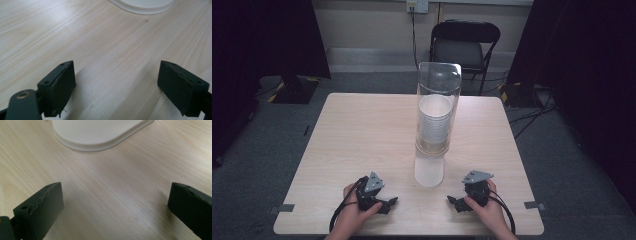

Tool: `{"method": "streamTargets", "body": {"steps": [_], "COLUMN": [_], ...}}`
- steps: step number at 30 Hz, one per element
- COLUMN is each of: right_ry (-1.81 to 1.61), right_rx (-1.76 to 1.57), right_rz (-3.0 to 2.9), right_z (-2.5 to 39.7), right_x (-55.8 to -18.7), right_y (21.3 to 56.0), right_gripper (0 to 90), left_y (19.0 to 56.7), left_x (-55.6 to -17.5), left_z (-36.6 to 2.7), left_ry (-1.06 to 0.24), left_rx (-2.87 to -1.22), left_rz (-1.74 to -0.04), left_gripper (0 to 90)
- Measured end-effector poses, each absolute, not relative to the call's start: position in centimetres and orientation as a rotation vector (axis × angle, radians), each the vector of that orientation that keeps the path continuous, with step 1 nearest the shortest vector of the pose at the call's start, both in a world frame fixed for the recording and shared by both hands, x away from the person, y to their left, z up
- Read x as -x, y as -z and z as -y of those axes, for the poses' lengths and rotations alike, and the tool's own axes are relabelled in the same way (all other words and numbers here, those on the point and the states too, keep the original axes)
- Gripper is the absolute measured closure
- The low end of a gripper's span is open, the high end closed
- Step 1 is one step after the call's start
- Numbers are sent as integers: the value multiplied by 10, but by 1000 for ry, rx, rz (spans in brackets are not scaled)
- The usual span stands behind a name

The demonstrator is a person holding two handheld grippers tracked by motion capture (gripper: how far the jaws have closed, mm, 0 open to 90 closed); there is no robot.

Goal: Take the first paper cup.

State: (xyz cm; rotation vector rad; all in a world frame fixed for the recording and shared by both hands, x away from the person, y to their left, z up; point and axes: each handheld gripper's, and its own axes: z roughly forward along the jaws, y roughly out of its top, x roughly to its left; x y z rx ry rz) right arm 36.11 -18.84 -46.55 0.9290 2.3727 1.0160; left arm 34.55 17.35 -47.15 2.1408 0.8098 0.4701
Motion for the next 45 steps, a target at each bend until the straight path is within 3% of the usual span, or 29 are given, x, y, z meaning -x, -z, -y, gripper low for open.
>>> {"method": "streamTargets", "body": {"steps": [10, 12, 14, 15, 16, 17, 19, 45], "right_ry": [-1015, -1041, -1058, -1078, -1078, -1123, -1156, -1331], "right_rx": [-950, -965, -964, -949, -949, -928, -916, -843], "right_rz": [-2355, -2325, -2316, -2317, -2317, -2316, -2306, -2200], "right_z": [187, 186, 184, 181, 181, 176, 170, 128], "right_x": [-359, -358, -357, -356, -356, -355, -355, -376], "right_y": [466, 464, 461, 457, 457, 451, 446, 398], "right_gripper": [5, 186, 197, 104, 104, 179, 141, 155], "left_y": [471, 471, 471, 471, 471, 471, 471, 471], "left_x": [-346, -346, -346, -346, -346, -346, -346, -346], "left_z": [-174, -174, -174, -174, -174, -174, -174, -174], "left_ry": [-472, -472, -474, -474, -474, -473, -472, -472], "left_rx": [-2143, -2142, -2142, -2141, -2141, -2141, -2142, -2143], "left_rz": [-808, -808, -807, -807, -807, -808, -808, -808], "left_gripper": [144, 144, 144, 144, 144, 144, 144, 144]}}
